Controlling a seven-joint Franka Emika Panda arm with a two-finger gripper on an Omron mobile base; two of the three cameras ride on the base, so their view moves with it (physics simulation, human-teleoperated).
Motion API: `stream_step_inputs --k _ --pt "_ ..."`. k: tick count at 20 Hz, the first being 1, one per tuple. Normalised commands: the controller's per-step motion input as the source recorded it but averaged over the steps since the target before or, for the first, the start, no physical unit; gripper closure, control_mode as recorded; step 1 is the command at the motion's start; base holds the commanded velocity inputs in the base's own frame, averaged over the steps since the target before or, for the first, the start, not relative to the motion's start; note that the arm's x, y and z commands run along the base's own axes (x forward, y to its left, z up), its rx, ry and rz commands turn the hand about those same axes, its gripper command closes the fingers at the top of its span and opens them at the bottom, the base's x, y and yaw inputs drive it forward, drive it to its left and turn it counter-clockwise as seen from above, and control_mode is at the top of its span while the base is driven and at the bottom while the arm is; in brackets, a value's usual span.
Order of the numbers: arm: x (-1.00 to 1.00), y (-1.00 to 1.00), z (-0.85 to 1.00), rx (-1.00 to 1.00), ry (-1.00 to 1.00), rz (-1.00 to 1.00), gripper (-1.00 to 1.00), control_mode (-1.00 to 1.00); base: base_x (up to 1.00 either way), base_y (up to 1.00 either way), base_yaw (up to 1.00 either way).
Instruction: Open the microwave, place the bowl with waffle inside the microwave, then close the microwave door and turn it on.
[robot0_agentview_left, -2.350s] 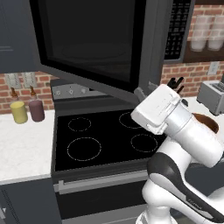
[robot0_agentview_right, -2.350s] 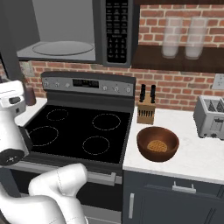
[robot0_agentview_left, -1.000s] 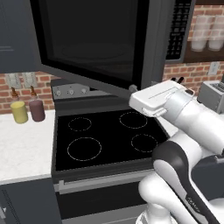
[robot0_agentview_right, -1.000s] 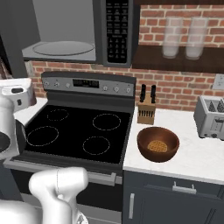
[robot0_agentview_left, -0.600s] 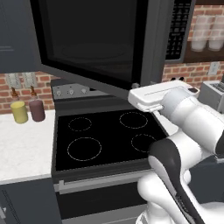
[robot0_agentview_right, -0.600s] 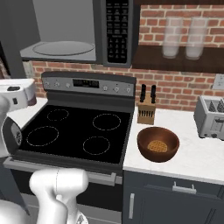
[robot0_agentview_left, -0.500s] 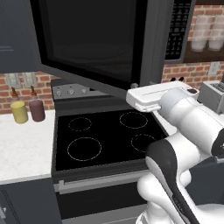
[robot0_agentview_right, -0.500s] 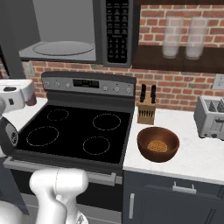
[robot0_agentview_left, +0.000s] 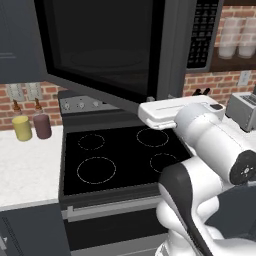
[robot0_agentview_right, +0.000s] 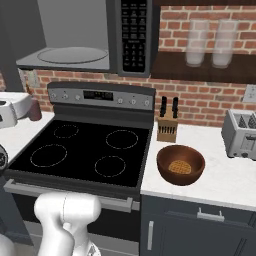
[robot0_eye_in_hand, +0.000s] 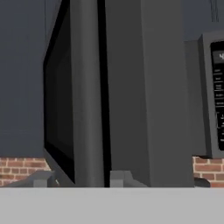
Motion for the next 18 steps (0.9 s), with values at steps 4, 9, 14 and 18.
stream_step_inputs --k 4,9,14,18 --pt "-1.00 -1.00 0.28 0.10 -0.05 -0.07 -1.00 -1.00 0.00 0.00 0.00" --pt "-1.00 -0.91 0.40 0.00 -0.30 0.27 -1.00 -1.00 0.00 0.00 0.00" --pt "-1.00 -0.70 0.61 0.07 -0.44 0.05 -1.00 -1.00 0.00 0.00 0.00" --pt "-1.00 -0.82 0.63 0.11 -0.55 0.00 -1.00 -1.00 0.00 0.00 0.00"
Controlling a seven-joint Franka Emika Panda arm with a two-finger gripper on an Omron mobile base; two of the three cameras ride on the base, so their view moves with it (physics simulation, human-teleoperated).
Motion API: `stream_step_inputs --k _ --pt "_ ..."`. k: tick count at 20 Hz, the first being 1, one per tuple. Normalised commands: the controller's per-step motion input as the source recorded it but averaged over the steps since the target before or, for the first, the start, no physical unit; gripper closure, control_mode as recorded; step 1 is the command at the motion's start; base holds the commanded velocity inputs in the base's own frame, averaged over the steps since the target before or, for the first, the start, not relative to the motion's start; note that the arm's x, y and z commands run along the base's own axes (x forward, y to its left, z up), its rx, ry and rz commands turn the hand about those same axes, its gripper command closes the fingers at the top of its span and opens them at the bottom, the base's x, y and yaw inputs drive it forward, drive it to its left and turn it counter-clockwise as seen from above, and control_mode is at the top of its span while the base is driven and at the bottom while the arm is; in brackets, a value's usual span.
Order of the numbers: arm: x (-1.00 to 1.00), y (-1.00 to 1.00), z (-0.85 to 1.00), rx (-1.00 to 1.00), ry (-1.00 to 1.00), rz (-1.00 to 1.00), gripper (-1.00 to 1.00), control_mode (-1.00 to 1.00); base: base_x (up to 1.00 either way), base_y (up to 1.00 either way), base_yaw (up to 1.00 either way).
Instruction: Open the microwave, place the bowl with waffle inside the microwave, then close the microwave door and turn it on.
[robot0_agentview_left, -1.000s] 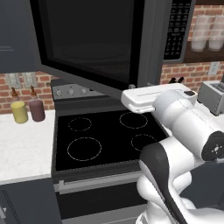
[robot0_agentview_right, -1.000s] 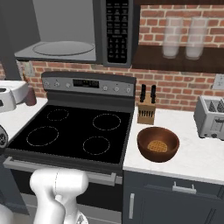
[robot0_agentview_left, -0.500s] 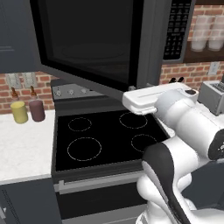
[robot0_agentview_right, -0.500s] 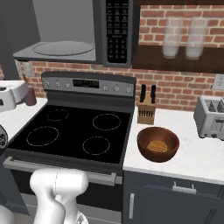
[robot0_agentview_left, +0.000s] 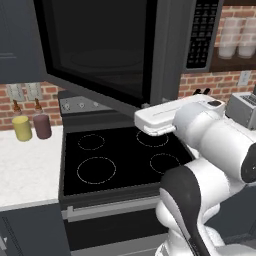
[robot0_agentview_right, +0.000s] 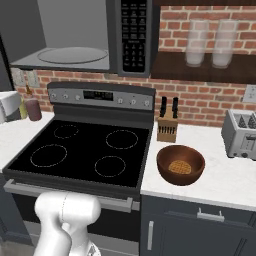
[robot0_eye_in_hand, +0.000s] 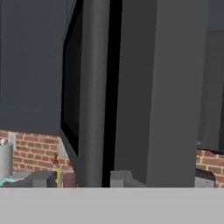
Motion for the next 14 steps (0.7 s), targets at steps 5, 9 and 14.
stream_step_inputs --k 5,9,14 --pt "-1.00 -0.87 0.64 0.16 -0.59 0.00 -1.00 -1.00 0.00 0.00 0.00" --pt "-1.00 -0.93 0.60 0.11 -0.56 0.00 -1.00 -1.00 0.00 0.00 0.00" --pt "-1.00 -0.52 0.14 0.04 -0.37 -0.07 -1.00 -1.00 0.00 0.00 0.00"
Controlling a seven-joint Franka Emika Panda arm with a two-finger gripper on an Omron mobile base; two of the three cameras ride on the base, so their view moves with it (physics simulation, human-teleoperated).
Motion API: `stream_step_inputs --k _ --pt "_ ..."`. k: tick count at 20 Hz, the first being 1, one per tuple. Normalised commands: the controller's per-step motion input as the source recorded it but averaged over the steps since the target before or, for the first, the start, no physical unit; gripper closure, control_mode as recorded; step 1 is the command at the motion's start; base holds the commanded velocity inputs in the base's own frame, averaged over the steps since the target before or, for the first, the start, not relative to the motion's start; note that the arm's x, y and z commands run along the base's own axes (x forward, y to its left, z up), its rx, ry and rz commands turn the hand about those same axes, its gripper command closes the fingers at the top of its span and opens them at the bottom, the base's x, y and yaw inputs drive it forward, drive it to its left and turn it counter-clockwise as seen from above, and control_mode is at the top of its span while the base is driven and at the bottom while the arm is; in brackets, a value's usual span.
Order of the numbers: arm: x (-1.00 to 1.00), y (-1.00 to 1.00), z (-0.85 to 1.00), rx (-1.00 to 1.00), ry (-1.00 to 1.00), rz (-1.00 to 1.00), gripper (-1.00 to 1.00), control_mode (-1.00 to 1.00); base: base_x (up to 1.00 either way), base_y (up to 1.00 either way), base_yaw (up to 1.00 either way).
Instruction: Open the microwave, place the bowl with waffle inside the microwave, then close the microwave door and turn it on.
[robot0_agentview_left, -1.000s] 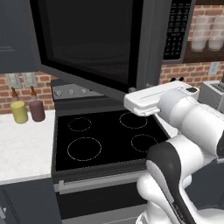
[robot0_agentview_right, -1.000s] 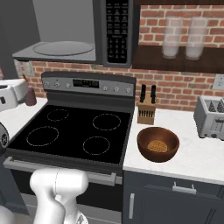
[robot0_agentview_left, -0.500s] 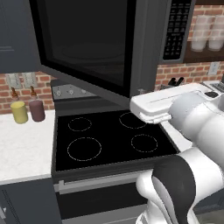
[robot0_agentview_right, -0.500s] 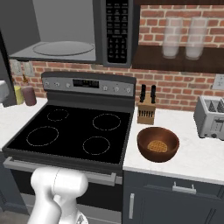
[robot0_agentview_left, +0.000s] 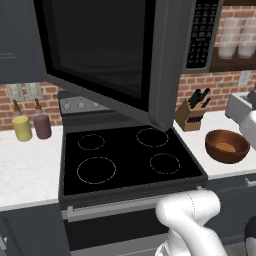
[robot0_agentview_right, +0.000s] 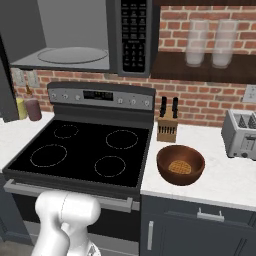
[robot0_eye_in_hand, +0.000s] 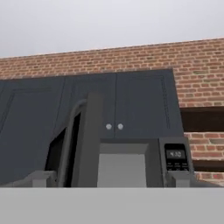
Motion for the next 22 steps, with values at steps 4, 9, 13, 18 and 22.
stream_step_inputs --k 4,9,13,18,22 --pt "-0.67 -1.00 -0.03 0.22 0.24 -0.13 -1.00 -1.00 0.00 0.00 0.00" --pt "0.05 -1.00 -0.23 0.20 0.59 -0.04 -1.00 -1.00 0.00 0.00 0.00" --pt "0.67 -1.00 -0.69 0.13 0.46 0.16 -1.00 -1.00 0.00 0.00 0.00" --pt "0.98 -0.41 -0.91 0.22 0.40 0.34 -1.00 -1.00 0.00 0.00 0.00" --pt "1.00 0.08 -0.85 0.29 0.07 0.41 -1.00 -1.00 0.00 0.00 0.00"
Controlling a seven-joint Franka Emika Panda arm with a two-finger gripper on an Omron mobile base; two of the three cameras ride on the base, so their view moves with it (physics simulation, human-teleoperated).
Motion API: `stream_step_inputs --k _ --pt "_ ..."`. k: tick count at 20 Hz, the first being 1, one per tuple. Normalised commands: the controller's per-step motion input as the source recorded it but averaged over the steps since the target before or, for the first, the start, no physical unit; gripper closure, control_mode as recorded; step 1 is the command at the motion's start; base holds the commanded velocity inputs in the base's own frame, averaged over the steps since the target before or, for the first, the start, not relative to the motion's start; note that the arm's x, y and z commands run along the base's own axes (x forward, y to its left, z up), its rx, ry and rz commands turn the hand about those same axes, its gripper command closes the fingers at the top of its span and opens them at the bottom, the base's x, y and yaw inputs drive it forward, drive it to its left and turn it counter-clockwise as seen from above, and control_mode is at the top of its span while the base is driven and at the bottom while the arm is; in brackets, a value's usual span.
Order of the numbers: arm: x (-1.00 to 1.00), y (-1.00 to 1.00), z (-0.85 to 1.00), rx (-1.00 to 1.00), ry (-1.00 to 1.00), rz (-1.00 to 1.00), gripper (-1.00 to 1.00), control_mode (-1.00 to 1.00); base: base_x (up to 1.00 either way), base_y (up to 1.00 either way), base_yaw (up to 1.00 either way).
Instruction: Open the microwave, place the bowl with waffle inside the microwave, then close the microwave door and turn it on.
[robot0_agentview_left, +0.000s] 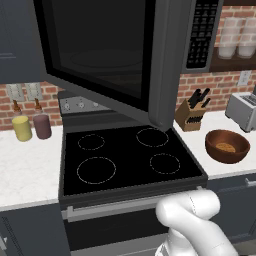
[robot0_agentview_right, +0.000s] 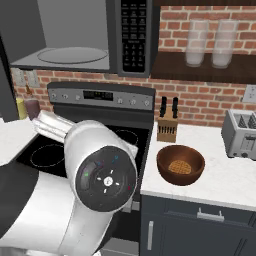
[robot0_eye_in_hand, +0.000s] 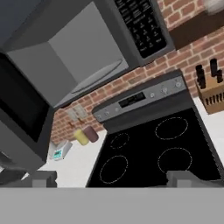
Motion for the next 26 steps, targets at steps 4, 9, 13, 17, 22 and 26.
stream_step_inputs --k 4,9,13,17,22,26 --pt "1.00 0.69 -0.48 0.21 0.02 0.32 -1.00 -1.00 0.00 0.00 0.00" --pt "0.80 0.97 -0.03 0.11 0.22 0.08 -1.00 -1.00 0.00 0.00 0.00" --pt "0.60 0.42 0.18 0.14 0.32 0.00 -1.00 -1.00 0.00 0.00 0.00" --pt "0.53 0.06 0.14 0.18 0.25 0.00 1.00 -1.00 0.00 0.00 0.00" --pt "0.46 0.47 0.06 0.13 0.19 0.00 1.00 -1.00 0.00 0.00 0.00" --pt "0.17 0.98 0.01 0.02 0.05 0.00 1.00 -1.00 0.00 0.00 0.00"
